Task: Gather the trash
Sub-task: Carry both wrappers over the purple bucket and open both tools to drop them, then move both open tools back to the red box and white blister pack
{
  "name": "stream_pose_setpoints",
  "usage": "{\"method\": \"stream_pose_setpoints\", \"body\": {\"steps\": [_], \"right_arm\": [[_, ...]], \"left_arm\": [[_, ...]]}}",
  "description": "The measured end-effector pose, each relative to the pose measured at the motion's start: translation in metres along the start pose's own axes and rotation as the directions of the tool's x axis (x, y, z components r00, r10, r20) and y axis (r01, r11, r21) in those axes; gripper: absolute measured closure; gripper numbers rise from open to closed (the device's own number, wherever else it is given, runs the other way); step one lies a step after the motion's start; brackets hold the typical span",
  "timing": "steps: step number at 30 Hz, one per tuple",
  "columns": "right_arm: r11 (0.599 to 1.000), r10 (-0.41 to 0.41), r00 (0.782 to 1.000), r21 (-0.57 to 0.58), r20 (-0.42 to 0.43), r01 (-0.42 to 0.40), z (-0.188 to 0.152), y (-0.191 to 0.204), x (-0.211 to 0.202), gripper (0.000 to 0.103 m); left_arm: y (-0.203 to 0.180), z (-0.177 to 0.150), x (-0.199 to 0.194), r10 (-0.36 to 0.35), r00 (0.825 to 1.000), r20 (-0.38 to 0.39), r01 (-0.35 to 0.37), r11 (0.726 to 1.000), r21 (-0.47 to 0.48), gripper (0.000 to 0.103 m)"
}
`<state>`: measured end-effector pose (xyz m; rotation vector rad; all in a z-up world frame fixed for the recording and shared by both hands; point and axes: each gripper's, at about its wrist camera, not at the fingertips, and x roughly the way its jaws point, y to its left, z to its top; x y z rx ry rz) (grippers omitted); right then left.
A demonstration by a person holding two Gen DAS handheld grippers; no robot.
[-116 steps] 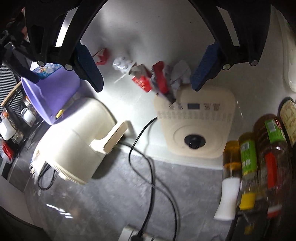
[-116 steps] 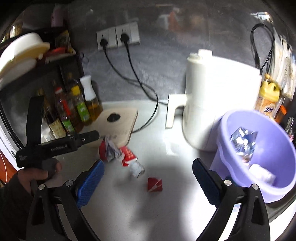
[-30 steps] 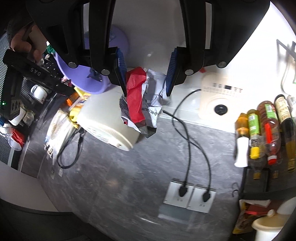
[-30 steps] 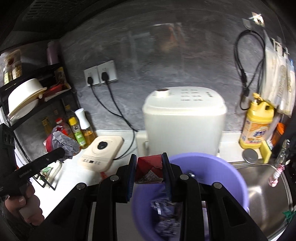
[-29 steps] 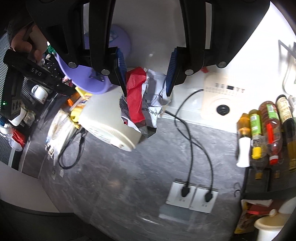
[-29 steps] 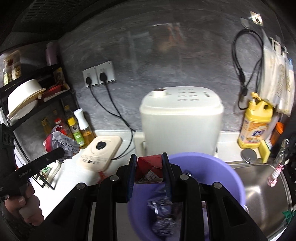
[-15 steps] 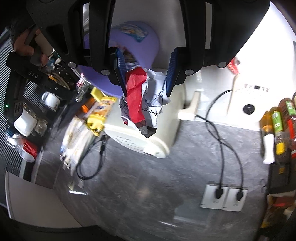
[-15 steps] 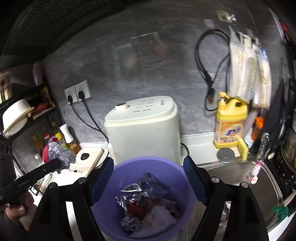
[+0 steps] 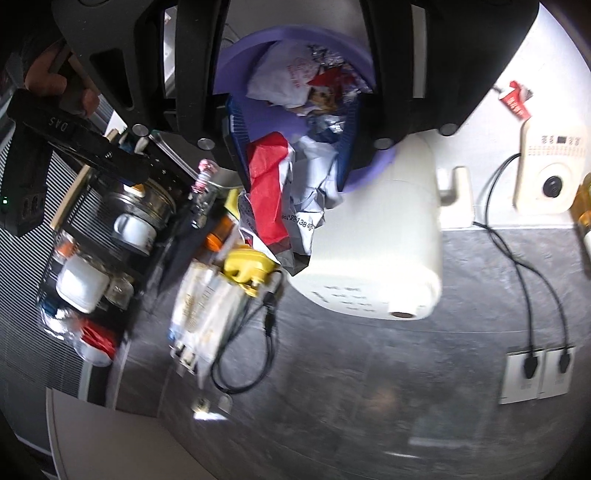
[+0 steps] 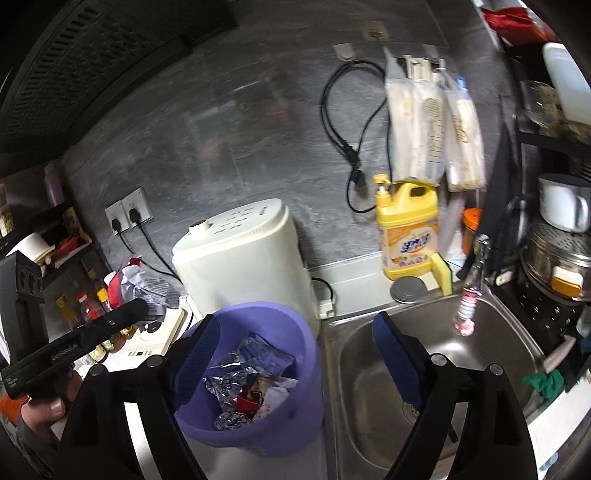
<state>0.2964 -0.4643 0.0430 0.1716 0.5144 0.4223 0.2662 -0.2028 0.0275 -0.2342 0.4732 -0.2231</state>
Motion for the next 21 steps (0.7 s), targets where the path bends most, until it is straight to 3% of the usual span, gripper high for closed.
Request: {"method": "stream_pose_setpoints", "body": {"steps": [2, 4, 21], "right_arm": [[1.0, 0.002, 1.0, 0.01, 0.003, -0.002, -0.003, -0.001, -0.003, 0.02], [1.0, 0.01, 1.0, 0.02, 0.005, -0.01, -0.004, -0.002, -0.004, 0.02], [0.995, 0.098, 0.994, -0.023, -0.058, -0.1, -0.014, 0.058, 0.029, 0.019]], "left_arm": [[-0.004, 0.0, 0.003, 0.002, 1.0, -0.011, -0.002, 1.0, 0.005, 0.026], [-0.006, 0.001, 0.0, 0.007, 1.0, -0.006, -0.007, 1.0, 0.012, 0.018], [0.06, -0.006, -0.047, 0.152, 0.988, 0.012, -0.151, 0.986, -0.066, 0.006]]}}
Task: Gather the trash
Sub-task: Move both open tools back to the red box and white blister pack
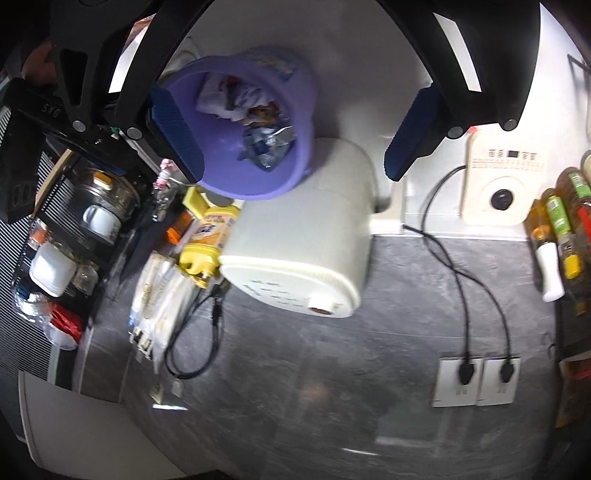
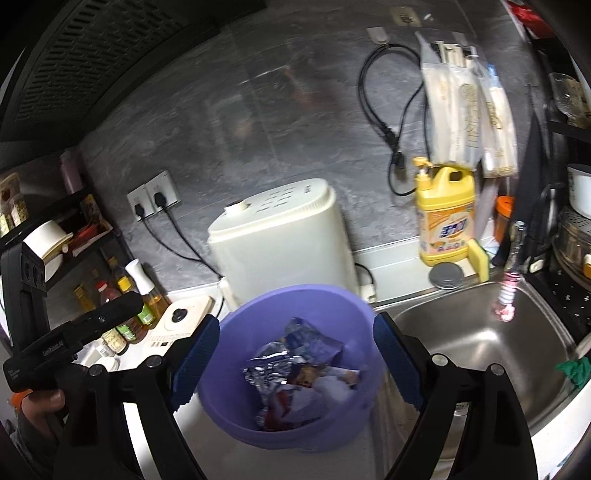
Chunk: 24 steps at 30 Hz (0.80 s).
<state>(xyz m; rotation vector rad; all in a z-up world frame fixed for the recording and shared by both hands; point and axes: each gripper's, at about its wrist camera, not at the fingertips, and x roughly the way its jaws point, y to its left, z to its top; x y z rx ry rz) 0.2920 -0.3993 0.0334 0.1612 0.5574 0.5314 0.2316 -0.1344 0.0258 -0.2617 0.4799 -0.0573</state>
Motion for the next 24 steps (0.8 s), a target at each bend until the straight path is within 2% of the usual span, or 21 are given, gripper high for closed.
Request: {"method": "stream_pose_setpoints", "body": {"steps": [14, 24], "right_arm": [[0.995, 0.077, 0.996, -0.054, -0.04, -0.079, -0.013, 0.077, 0.028, 0.018], [0.988, 0.111, 0.988, -0.095, -0.105, -0.121, -0.034, 0.138, 0.057, 0.018]], "left_arm": [[0.071, 0.0, -0.032, 0.071, 0.997, -0.006, -0.071, 0.997, -0.03, 0.006], [0.126, -0.011, -0.052, 0.108, 0.994, -0.022, -0.109, 0.992, -0.059, 0.006]]}}
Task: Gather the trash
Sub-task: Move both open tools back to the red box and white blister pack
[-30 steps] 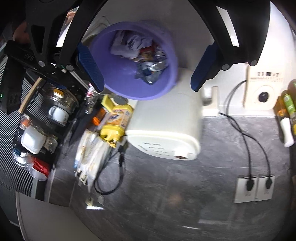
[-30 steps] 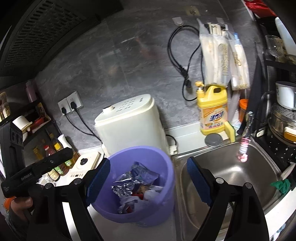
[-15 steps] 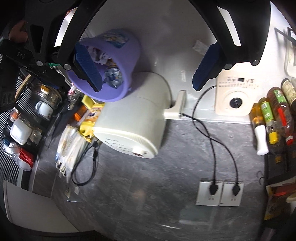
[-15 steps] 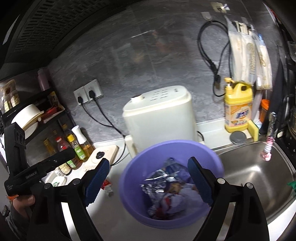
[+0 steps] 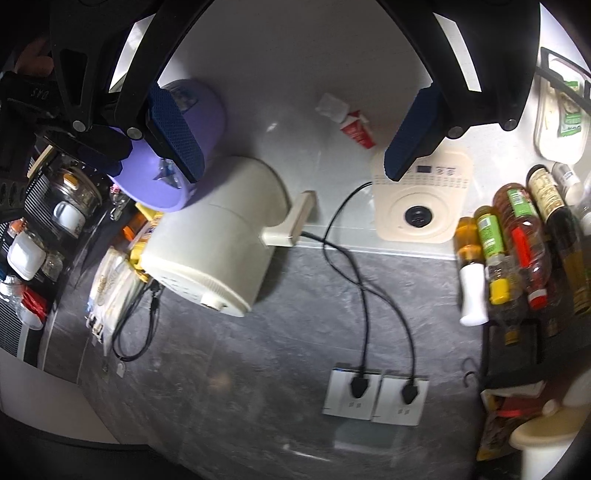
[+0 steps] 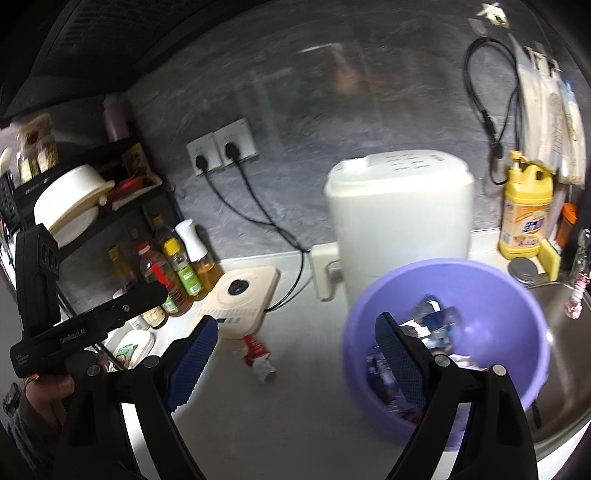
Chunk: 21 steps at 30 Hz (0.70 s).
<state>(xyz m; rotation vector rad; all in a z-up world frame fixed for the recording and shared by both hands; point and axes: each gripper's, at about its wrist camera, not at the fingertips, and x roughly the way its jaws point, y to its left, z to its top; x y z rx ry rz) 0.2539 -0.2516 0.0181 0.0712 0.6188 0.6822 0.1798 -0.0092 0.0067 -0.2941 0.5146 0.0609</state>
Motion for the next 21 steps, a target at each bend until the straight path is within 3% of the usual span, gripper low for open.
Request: {"method": "stream_pose_setpoints", "body": {"steps": [12, 21], "right_arm": [[0.999, -0.034, 0.995, -0.038, -0.095, 0.031, -0.026, 0.045, 0.044, 0.018], [0.994, -0.065, 0.981, -0.097, -0.18, 0.048, -0.045, 0.059, 0.081, 0.03]], "left_arm": [[0.065, -0.018, 0.014, -0.006, 0.998, -0.065, 0.001, 0.998, -0.065, 0.006], [0.09, -0.029, 0.043, -0.051, 0.991, -0.12, 0.043, 0.997, -0.07, 0.012]]}}
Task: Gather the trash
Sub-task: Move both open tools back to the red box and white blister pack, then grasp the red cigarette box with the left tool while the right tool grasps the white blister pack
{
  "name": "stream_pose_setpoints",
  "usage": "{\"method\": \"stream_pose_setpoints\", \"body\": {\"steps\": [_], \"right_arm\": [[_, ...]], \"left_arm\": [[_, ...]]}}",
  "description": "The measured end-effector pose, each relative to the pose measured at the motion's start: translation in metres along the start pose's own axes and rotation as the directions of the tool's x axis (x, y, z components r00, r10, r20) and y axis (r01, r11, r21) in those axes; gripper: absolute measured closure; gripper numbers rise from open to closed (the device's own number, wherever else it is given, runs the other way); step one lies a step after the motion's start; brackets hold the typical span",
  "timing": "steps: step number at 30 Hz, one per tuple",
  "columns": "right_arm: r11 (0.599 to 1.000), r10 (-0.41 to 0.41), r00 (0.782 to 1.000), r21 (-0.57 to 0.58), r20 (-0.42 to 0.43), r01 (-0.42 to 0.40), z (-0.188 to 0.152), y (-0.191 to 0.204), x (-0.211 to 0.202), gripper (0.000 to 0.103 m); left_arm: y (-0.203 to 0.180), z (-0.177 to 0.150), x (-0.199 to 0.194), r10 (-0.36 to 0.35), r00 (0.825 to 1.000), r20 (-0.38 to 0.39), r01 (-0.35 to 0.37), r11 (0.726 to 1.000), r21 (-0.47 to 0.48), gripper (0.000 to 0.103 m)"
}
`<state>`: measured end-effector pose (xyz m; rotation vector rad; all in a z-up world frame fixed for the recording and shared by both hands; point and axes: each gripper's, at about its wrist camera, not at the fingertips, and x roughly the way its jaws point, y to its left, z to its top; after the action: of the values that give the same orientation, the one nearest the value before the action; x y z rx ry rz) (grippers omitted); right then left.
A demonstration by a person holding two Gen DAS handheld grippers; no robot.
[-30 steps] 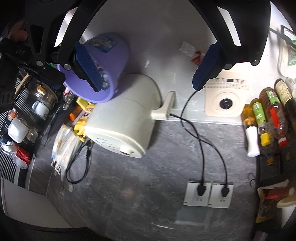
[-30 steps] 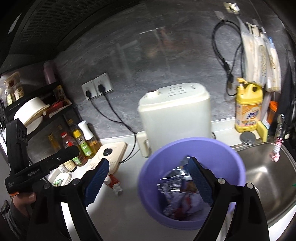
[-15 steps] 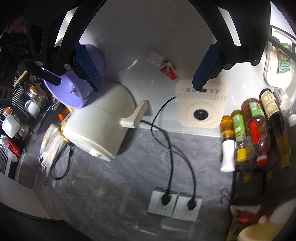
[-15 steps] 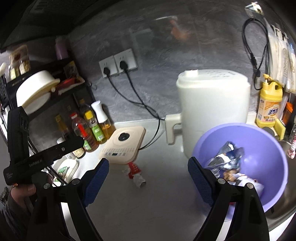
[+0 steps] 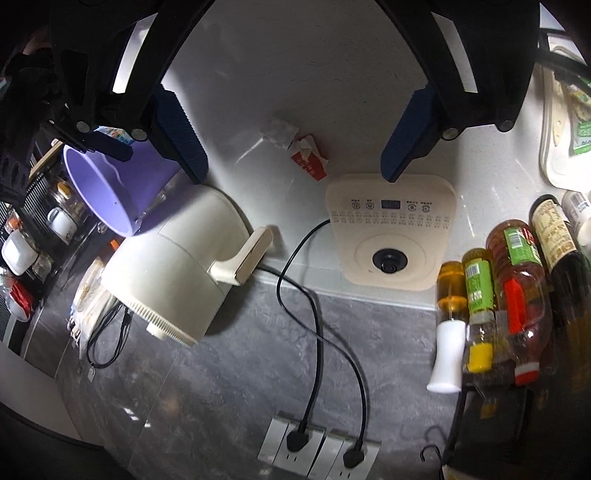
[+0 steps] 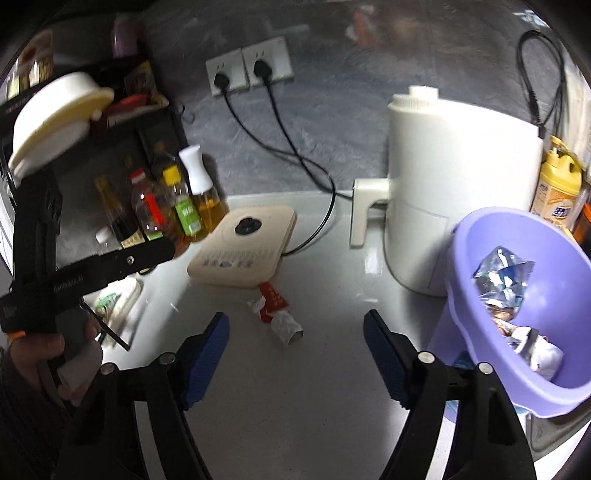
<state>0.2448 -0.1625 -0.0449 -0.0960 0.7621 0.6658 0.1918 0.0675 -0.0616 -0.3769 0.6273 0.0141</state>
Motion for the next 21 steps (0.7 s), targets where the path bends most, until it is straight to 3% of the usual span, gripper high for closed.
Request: {"method": "stream_pose_setpoints", "body": {"steps": [10, 21], "right_arm": [[1.0, -0.016, 0.997, 0.003, -0.079, 0.016, 0.001, -0.002, 0.041, 0.037], [1.0, -0.018, 0.987, 0.004, -0.16, 0.019, 0.0, -0.013, 0.083, 0.043]], "left_arm": [[0.015, -0.011, 0.049, -0.065, 0.991, -0.12, 0.063, 0.998, -0.021, 0.044], [0.028, -0.027, 0.103, -0.078, 0.971, -0.225, 0.065, 0.996, -0.065, 0.052]]}}
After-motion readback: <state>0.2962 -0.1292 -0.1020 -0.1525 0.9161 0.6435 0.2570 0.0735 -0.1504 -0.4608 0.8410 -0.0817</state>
